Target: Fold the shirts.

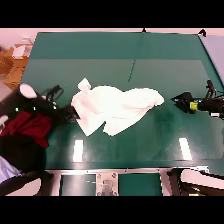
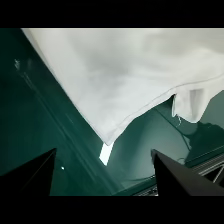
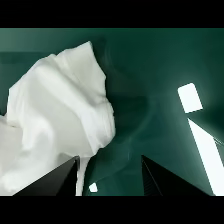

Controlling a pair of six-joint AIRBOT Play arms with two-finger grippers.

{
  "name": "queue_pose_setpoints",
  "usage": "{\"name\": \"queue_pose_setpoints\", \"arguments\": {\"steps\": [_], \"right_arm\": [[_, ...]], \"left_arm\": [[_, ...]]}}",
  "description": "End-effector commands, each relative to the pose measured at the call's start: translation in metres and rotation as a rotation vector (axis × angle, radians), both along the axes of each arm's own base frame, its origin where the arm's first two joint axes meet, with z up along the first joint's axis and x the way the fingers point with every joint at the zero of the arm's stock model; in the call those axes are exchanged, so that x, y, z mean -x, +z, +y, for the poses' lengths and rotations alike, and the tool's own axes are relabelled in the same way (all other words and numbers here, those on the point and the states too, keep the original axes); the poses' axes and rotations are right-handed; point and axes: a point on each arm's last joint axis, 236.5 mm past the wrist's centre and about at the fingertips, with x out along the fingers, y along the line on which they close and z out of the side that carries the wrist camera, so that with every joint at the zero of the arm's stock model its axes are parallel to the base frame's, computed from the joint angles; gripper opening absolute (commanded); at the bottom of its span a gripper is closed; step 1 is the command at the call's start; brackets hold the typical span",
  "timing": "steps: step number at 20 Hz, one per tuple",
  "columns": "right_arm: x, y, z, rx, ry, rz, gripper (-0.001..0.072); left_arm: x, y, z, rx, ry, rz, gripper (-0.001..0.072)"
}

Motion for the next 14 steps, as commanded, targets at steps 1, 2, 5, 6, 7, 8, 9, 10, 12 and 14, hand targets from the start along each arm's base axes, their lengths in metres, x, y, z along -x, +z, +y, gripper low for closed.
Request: {"name": "queue_pose_setpoints", "arguments": {"steps": [1,2,5,6,7,8,9,10,12,14], "right_arm": [[-0.004,-0.017,0.011,-0.032,0.001,0.027,0.0451],[-0.004,-0.022,0.015,-0.039,0.011,0.039,0.0451],[-0.004,-0.037,0.028,-0.047,0.038,0.071,0.0450],[-0.004,-0.040,0.032,-0.052,0.044,0.078,0.0450],[-0.005,-0.042,0.037,-0.064,0.048,0.082,0.0449],[-0.006,-0.043,0.040,-0.071,0.052,0.084,0.0449],[-0.007,-0.043,0.043,-0.074,0.055,0.084,0.0449],[-0.008,-0.043,0.045,-0.071,0.056,0.082,0.0449],[-0.011,-0.042,0.044,-0.074,0.042,0.074,0.0448],[-0.014,-0.041,0.042,-0.068,0.035,0.068,0.0438]], "left_arm": [[0.019,-0.024,-0.021,0.117,0.129,0.006,0.0672],[0.023,-0.030,-0.027,0.123,0.136,0.002,0.0671],[0.027,-0.043,-0.047,0.082,0.103,-0.048,0.0672],[0.021,-0.044,-0.052,0.076,0.111,-0.083,0.0671],[0.015,-0.043,-0.057,0.075,0.125,-0.112,0.0670],[0.012,-0.043,-0.060,0.073,0.131,-0.129,0.0558],[0.011,-0.043,-0.059,0.071,0.131,-0.135,0.0431],[0.011,-0.043,-0.059,0.071,0.131,-0.135,0.0344],[0.010,-0.041,-0.062,0.083,0.125,-0.140,0.0029],[0.007,-0.035,-0.064,0.092,0.085,-0.175,0.0022]]}}
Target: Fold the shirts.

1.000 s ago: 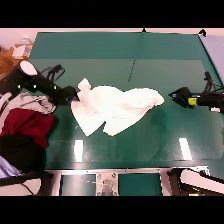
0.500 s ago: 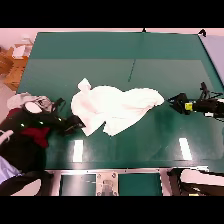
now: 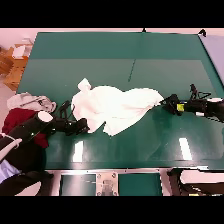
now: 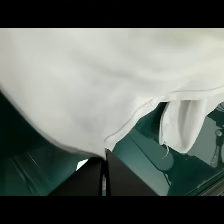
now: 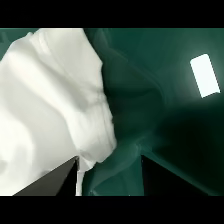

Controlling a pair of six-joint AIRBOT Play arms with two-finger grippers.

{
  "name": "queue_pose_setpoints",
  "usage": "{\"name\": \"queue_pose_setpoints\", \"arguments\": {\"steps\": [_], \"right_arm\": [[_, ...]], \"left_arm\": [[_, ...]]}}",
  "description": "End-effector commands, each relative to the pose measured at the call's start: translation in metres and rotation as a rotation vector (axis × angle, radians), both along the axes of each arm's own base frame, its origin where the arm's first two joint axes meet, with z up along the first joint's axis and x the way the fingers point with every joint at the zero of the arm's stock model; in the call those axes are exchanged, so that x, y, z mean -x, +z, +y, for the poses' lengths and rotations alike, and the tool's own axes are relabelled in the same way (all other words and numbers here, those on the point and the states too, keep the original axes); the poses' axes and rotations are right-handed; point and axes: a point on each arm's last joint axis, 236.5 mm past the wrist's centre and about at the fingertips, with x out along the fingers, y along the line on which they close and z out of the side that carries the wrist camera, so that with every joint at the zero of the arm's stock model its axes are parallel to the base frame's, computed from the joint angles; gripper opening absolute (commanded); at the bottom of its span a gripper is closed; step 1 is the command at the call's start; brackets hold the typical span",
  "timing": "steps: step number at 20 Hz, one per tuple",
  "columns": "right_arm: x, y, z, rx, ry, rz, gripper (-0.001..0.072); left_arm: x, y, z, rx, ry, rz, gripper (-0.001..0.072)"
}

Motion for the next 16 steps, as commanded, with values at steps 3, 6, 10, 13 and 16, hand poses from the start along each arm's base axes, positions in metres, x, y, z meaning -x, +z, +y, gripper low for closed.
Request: {"name": "queue_pose_setpoints", "arguments": {"steps": [3,6,10,13,16], "right_arm": [[-0.013,0.002,-0.007,0.025,-0.031,-0.027,0.0399],[-0.026,0.004,-0.003,-0.002,-0.071,-0.056,0.0399],[-0.034,-0.002,0.015,-0.048,-0.065,-0.048,0.0212],[-0.035,0.002,0.016,-0.042,-0.035,-0.072,0.0014],[-0.038,0.024,0.016,-0.077,0.011,-0.110,0.0012]], "left_arm": [[-0.020,0.018,-0.006,0.006,-0.038,-0.096,0.0022],[-0.034,0.031,-0.007,-0.005,-0.062,-0.147,0.0022],[-0.045,0.047,-0.010,-0.012,-0.098,-0.192,0.0021],[-0.035,0.044,-0.007,-0.035,-0.146,-0.171,0.0021],[-0.042,0.053,-0.008,-0.039,-0.163,-0.198,0.0021]]}}
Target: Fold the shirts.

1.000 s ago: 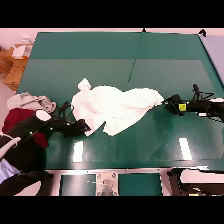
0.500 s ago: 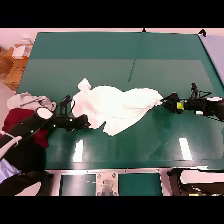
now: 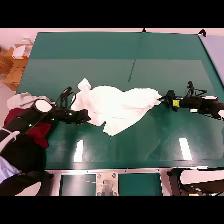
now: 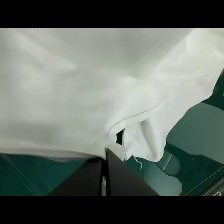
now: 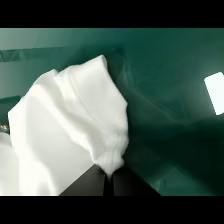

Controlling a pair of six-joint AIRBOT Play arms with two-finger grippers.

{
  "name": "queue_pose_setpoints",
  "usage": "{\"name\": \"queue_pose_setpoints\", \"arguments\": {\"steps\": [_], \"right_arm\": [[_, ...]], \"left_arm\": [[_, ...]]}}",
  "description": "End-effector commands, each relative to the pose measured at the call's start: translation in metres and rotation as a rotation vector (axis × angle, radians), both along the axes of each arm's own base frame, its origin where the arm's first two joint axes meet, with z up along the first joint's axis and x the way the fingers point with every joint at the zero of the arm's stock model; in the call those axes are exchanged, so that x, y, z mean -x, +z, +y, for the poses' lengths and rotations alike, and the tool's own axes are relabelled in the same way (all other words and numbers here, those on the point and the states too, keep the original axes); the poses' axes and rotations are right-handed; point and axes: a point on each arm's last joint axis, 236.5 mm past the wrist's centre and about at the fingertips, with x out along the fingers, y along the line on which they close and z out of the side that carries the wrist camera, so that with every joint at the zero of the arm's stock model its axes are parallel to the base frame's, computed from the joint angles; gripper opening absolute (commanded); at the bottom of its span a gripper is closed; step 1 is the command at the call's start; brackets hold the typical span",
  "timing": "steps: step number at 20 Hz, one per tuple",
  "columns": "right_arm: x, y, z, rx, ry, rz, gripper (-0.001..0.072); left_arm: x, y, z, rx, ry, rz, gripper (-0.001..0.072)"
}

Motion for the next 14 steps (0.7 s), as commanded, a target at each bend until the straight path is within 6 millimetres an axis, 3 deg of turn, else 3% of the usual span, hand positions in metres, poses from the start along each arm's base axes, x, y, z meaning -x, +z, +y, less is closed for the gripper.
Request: {"name": "queue_pose_setpoints", "arguments": {"steps": [1,3,4,6,8,10,11,13,14], "right_arm": [[-0.005,0.033,0.002,-0.043,0.062,-0.065,0.0012],[-0.013,0.090,-0.004,-0.060,0.104,-0.161,0.0012],[-0.016,0.131,-0.008,-0.056,0.124,-0.229,0.0012],[-0.019,0.222,-0.020,0.006,0.136,-0.404,0.0012],[-0.010,0.327,-0.031,0.102,0.094,-0.621,0.0012],[0.018,0.428,-0.036,0.226,0.040,-0.846,0.0012],[0.036,0.473,-0.039,0.295,-0.013,-0.939,0.0012],[0.076,0.547,-0.039,0.429,-0.113,-1.105,0.0012],[0.096,0.574,-0.034,0.479,-0.149,-1.167,0.0012]], "left_arm": [[-0.010,0.018,-0.001,-0.022,-0.052,-0.051,0.0021],[-0.034,0.064,-0.003,-0.047,-0.104,-0.144,0.0021],[-0.049,0.093,-0.002,-0.072,-0.123,-0.208,0.0021],[-0.081,0.178,0.004,-0.130,-0.134,-0.394,0.0021],[-0.103,0.290,0.017,-0.178,-0.094,-0.644,0.0021],[-0.096,0.413,0.032,-0.183,-0.028,-0.928,0.0021],[-0.080,0.470,0.041,-0.172,0.017,-1.055,0.0021],[-0.040,0.550,0.056,-0.141,0.076,-1.256,0.0021],[-0.020,0.572,0.063,-0.126,0.102,-1.320,0.0021]]}}
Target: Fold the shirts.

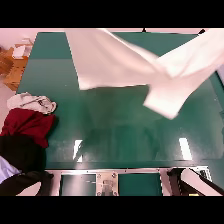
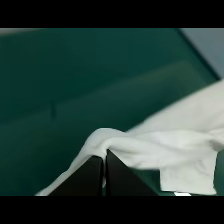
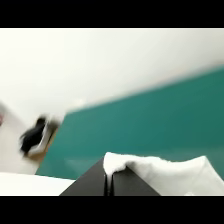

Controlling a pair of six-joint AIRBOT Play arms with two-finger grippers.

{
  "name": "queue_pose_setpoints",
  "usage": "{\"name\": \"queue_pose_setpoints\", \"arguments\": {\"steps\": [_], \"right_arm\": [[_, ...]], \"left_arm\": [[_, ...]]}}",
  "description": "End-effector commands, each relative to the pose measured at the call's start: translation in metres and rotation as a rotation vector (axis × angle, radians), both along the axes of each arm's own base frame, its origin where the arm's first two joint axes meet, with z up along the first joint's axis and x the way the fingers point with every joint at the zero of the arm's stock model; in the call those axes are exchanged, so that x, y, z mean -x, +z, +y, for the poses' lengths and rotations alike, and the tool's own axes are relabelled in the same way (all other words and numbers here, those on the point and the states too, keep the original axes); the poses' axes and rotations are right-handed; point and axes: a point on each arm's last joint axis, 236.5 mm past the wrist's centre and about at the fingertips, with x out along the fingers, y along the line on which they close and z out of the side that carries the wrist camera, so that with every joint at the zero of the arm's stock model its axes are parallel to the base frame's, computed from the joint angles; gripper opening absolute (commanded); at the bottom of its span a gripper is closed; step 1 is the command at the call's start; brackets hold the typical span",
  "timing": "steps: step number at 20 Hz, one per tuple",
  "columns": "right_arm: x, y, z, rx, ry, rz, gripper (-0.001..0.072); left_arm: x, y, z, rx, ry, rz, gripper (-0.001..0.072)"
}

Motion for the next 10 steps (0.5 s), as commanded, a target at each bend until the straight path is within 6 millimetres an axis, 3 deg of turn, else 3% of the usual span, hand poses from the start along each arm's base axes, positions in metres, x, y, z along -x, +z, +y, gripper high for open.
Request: {"name": "queue_pose_setpoints", "arguments": {"steps": [1,3,5,7,10], "right_arm": [[0.081,0.124,0.022,0.132,-0.155,-0.305,0.0013],[0.113,0.161,0.041,0.192,-0.198,-0.425,0.0012],[0.133,0.182,0.052,0.231,-0.236,-0.499,0.0013],[0.140,0.186,0.057,0.259,-0.249,-0.512,0.0013],[0.137,0.172,0.063,0.257,-0.210,-0.456,0.0013]], "left_arm": [[0.072,0.114,0.037,0.058,0.078,-0.307,0.0021],[0.100,0.130,0.055,0.066,0.122,-0.378,0.0021],[0.125,0.144,0.080,0.051,0.204,-0.453,0.0021],[0.137,0.147,0.111,0.035,0.319,-0.466,0.0022],[0.124,0.125,0.138,-0.036,0.435,-0.384,0.0021]]}}
